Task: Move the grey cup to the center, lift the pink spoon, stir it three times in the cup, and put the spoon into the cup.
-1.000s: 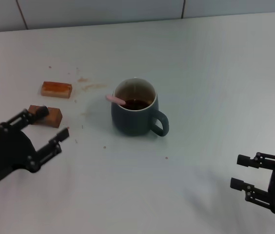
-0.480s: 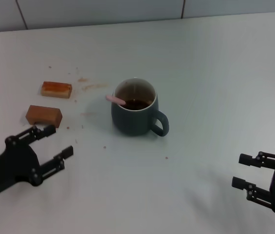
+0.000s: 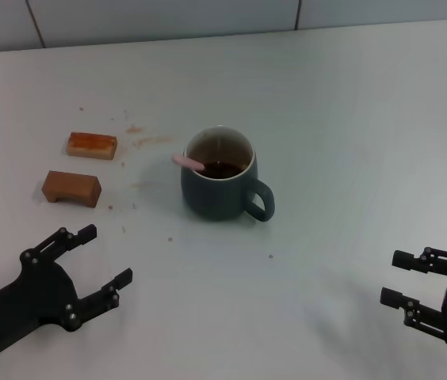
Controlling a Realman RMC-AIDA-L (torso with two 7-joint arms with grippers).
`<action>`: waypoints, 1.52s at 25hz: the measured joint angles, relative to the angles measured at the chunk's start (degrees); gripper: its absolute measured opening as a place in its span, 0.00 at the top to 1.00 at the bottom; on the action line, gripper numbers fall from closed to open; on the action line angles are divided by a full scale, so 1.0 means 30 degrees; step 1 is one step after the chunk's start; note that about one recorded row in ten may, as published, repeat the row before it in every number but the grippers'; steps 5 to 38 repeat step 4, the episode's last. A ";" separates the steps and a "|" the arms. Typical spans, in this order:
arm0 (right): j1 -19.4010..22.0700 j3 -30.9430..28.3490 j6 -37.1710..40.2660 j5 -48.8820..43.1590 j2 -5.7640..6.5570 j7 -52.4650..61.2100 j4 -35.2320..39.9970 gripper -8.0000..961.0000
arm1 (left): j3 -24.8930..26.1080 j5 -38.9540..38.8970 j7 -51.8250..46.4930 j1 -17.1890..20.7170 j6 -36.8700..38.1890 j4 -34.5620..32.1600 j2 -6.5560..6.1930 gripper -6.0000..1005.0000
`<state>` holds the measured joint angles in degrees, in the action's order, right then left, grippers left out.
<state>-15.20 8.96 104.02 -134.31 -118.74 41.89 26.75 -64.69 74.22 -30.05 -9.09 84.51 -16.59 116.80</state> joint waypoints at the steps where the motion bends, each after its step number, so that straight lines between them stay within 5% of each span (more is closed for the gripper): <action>1: 0.0015 0.0000 -0.0043 0.0002 0.0000 -0.0001 0.0037 0.43 | 0.0000 -0.0031 0.0000 -0.0051 0.0028 0.0168 -0.0038 0.20; 38: 0.0051 0.0001 -0.0086 0.0005 0.0000 -0.0006 0.0080 0.43 | 0.0001 -0.0109 0.0119 -0.0077 -0.0011 0.0293 -0.0046 0.19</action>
